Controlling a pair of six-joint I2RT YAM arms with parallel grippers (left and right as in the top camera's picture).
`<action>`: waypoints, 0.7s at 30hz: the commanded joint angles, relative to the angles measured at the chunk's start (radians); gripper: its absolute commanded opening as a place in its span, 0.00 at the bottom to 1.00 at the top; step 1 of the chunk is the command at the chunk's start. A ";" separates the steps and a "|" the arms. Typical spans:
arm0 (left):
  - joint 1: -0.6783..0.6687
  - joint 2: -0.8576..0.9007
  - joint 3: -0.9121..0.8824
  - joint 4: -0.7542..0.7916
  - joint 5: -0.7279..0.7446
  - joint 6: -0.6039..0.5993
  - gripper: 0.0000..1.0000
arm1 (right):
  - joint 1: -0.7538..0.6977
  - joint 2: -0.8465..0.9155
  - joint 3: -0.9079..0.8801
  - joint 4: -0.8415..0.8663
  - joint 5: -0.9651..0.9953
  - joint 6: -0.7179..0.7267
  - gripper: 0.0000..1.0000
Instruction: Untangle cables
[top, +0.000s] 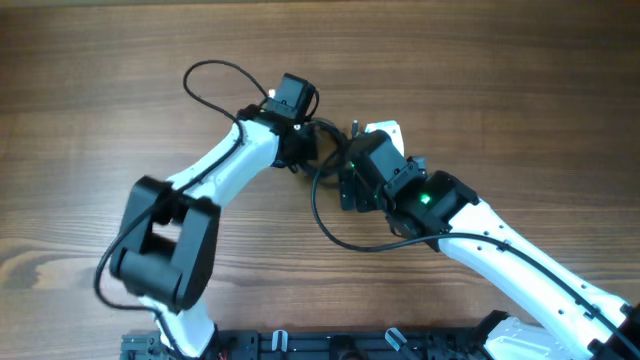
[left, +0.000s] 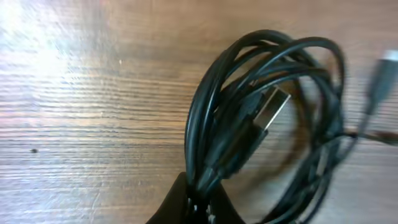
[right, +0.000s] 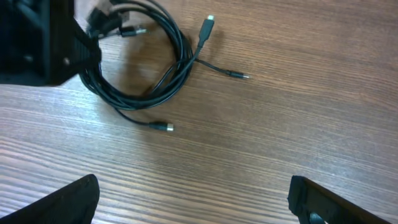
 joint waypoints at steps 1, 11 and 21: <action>-0.005 -0.110 -0.004 0.005 0.120 0.018 0.04 | -0.004 0.006 0.003 0.027 -0.016 0.011 1.00; -0.005 -0.410 -0.004 -0.010 0.310 0.040 0.04 | -0.005 0.006 0.003 0.203 0.045 -0.050 1.00; -0.005 -0.698 -0.004 -0.146 0.304 0.044 0.05 | -0.010 0.006 0.003 0.263 0.165 -0.050 0.47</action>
